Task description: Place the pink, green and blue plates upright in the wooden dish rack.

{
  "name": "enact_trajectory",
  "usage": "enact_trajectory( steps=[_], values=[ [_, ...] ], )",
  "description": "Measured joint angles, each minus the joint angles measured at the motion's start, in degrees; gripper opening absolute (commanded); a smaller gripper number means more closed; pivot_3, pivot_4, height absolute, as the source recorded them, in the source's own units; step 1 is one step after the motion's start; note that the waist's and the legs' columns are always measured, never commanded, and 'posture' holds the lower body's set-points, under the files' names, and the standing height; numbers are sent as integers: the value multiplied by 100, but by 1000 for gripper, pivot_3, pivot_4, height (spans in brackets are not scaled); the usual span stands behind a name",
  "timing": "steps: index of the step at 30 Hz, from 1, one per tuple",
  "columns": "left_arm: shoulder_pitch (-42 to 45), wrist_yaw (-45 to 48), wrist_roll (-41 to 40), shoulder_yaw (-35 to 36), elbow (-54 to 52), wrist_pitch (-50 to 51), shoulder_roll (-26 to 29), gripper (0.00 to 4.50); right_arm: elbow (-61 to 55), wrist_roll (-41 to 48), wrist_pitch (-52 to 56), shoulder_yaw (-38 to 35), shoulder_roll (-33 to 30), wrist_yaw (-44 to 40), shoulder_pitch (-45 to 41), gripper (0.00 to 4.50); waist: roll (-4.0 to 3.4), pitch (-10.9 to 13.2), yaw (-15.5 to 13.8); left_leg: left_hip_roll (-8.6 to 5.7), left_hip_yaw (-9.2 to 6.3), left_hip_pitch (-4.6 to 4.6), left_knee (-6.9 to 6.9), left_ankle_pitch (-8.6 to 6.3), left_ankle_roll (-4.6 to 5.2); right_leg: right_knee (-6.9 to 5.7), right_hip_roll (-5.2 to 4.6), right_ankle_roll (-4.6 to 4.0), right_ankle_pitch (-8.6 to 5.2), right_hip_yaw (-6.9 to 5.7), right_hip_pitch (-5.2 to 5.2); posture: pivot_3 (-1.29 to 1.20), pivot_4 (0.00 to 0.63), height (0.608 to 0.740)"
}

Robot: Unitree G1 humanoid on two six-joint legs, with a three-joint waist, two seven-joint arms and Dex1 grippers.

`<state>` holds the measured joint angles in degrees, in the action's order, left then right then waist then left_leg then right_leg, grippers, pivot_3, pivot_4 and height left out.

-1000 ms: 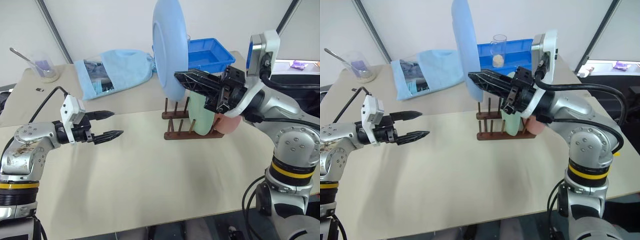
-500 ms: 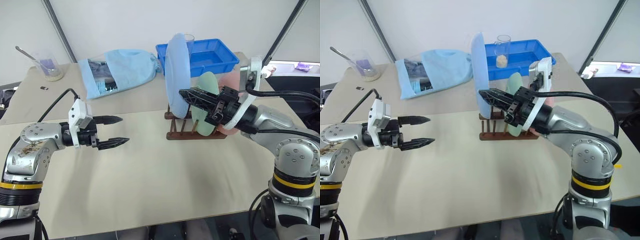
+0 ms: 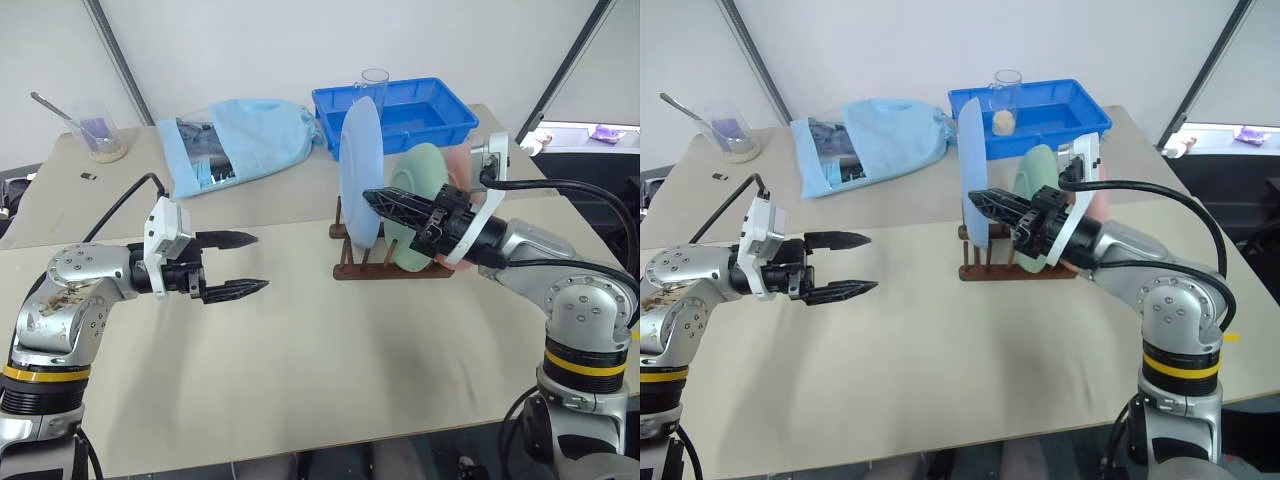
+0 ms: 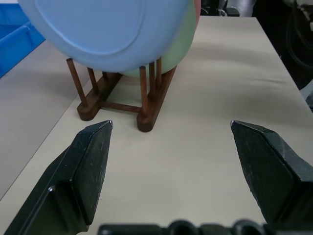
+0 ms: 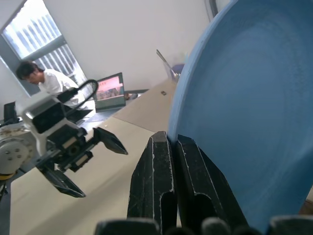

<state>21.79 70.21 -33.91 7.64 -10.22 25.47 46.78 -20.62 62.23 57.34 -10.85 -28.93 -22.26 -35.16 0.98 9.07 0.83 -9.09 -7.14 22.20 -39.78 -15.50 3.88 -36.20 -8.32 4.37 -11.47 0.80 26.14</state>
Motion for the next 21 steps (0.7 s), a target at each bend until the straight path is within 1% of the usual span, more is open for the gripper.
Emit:
enact_trajectory(
  steps=[4, 6, 7, 9, 12, 15, 16, 17, 21],
  values=[
    [9, -6, -33, 1, -24, 76, -11, 4142, 140, 143, 210, 0, 0, 208, -128, 0, 0, 0, 1, 1, 0, 1, 1, 0, 0, 0, 0, 0, 0, 0, 1, 0, 150, 740],
    [11, -13, -35, 1, -25, 86, -33, 4173, 158, 212, 286, -2, -1, 314, -206, 750, 0, 0, 0, 0, 0, 1, 1, 0, 0, 1, 0, 0, 0, 0, 1, 0, 150, 740],
    [11, -16, -35, 1, -25, 88, -45, 4173, 158, 219, 306, -5, -1, 362, -226, 955, 0, 0, 0, 0, 0, 1, 1, 0, 0, 1, 0, 0, 0, 0, 0, 0, 150, 740],
    [12, -24, -34, 1, -25, 88, -72, 4173, 158, 224, 316, -11, -2, 456, -252, 1712, 0, 0, 0, 0, 0, 1, 1, 0, 0, 2, 0, 0, 0, 0, 0, 0, 150, 740],
    [12, -28, -32, 1, -24, 88, -78, 4173, 158, 214, 315, -36, -59, 584, -316, 2693, 0, 0, 0, 0, 0, 1, 1, 0, 0, 1, 0, 0, 0, 0, 1, 0, 150, 740],
    [12, -34, -31, 1, -24, 87, -81, 4173, 154, 188, 300, -126, -245, 638, -481, 3750, 0, 0, -1, 0, 0, 2, 1, 0, 0, 2, 0, 0, 0, -1, 1, 0, 150, 740],
    [12, -38, -31, 1, -24, 87, -84, 4173, 142, 152, 289, -145, -341, 624, -525, 4057, 0, 0, -1, 0, 0, 1, 1, 0, 0, 2, 0, 0, 0, -2, 0, 0, 150, 740],
    [12, -45, -31, 2, -23, 87, -96, 4173, 133, 66, 255, -152, -530, 580, -564, 4457, 0, 0, -9, -1, 0, 2, 1, 0, 0, 3, 0, 0, 0, -2, 1, 0, 150, 740],
    [12, -55, -23, 3, -14, 84, -108, 4173, 75, -207, 136, -227, -1292, 64, -721, 4487, 0, 0, -17, 0, 0, 5, 0, -1, 2, 6, -1, 0, 0, -4, 1, 0, 150, 740]
  ],
)
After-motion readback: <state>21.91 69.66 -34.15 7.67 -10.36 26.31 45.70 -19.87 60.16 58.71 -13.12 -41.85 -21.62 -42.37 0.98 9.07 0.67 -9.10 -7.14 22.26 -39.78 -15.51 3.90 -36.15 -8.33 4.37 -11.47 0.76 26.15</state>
